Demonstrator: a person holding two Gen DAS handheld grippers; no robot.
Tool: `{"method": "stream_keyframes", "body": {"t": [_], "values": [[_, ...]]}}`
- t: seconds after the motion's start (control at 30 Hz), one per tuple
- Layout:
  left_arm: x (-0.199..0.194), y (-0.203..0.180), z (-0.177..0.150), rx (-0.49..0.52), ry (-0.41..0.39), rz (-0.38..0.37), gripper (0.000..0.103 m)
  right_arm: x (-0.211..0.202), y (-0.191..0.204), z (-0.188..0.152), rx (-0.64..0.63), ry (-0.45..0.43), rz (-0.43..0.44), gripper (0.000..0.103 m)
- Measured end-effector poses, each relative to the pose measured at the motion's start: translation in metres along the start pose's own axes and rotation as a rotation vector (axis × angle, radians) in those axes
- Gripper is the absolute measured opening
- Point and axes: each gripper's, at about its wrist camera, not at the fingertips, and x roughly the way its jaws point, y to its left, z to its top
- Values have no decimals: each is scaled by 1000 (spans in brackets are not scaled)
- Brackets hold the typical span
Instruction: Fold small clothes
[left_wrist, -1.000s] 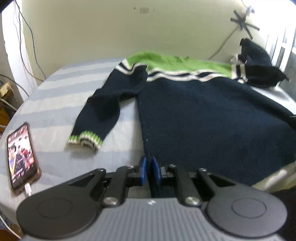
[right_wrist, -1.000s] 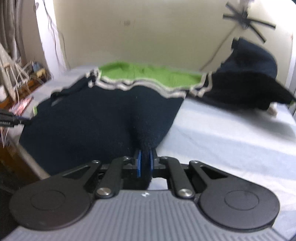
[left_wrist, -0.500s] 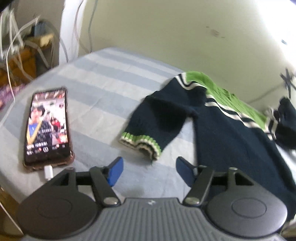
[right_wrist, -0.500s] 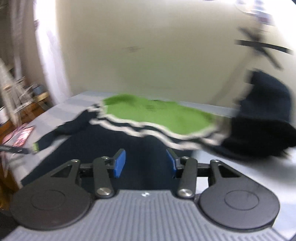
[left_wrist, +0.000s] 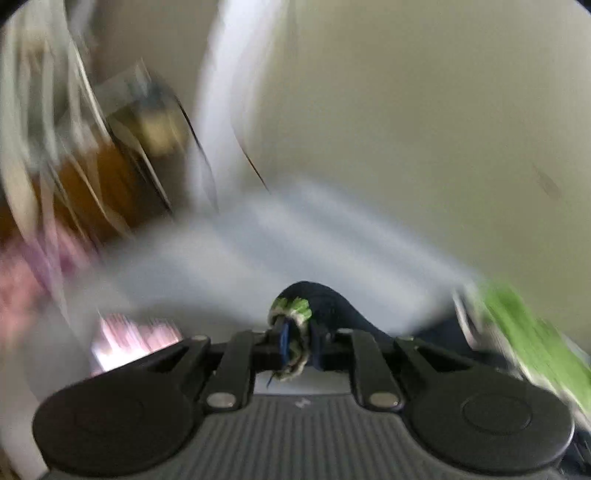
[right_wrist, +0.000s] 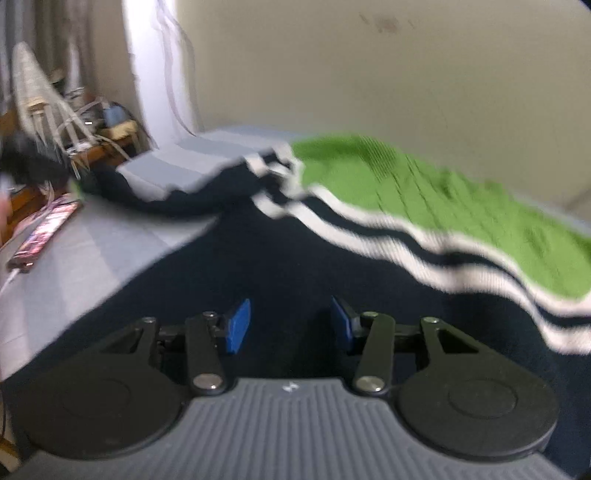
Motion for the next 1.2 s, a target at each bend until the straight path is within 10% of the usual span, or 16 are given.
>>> {"method": "stream_keyframes", "body": {"t": [0.27,0.7,0.87,1.03,1.2], "values": [[58,-28,90,1,-1,61,11,-11,-8,-5,69,-36,51,55],[-25,-276,74,344,59,-454,14,-7,-15,-3,168,-53,111,55],[-17,-384,25,526,208,-607,51,-11,-21,-5,206,-66,121,55],[-9,-368,20,489,172,-556,51,-12,-24,-6,237,-70,142,55],[24,-283,21,284,48,-281,60,-15,-27,-6,258,-92,164,55]]}}
